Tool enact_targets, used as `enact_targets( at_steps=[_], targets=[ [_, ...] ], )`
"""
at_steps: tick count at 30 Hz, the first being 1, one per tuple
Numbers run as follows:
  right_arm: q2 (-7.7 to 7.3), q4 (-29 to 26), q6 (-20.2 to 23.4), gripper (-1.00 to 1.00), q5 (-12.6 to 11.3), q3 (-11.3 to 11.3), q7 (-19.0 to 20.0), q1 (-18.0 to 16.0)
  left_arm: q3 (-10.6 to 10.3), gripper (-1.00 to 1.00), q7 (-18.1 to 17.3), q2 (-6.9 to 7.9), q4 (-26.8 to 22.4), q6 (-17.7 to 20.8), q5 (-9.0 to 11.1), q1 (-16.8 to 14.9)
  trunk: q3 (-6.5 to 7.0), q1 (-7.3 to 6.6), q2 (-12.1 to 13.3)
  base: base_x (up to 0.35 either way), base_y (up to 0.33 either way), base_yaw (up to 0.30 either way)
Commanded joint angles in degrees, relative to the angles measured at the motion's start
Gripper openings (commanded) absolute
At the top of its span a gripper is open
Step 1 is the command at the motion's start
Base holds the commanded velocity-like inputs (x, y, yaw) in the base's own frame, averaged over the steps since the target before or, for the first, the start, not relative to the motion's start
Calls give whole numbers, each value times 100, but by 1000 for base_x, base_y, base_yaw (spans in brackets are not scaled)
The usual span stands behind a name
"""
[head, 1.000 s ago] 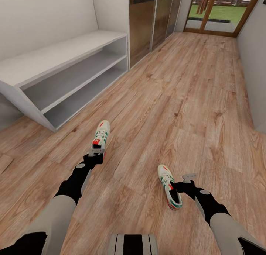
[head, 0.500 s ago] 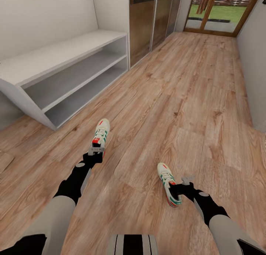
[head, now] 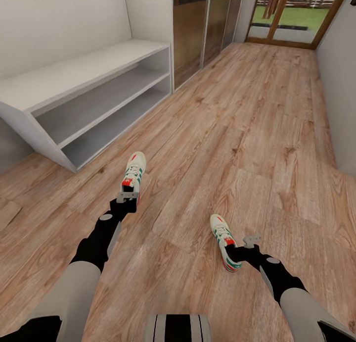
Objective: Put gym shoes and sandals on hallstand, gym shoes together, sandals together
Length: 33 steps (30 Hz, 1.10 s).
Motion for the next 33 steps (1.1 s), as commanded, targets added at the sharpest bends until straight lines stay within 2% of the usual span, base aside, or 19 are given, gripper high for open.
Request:
enact_targets(
  at_steps=[1,8,19,24,33],
  targets=[
    [5,-2,-21,100,58,-49,38,-4,27,-100,-31,-12,-10,27,-66,-2,-4,-1,-1,-2,0,0],
    [7,-9,-20,100,51,-49,46,-4,35,-100,-32,-18,-11,65,-133,-2,-8,-1,-1,0,0,0],
    [0,-9,-21,100,50,-49,47,-4,28,-100,-33,-14,-11,114,-119,-2,-39,-1,-1,0,0,0],
    [-3,-9,-21,100,50,-49,47,-4,35,-100,-38,-18,-11,115,-124,-2,-116,4,-4,0,0,0],
    [-1,-9,-21,100,50,-49,47,-4,42,-100,-34,-22,-13,115,-124,-8,-145,4,-4,0,0,0]
  ],
)
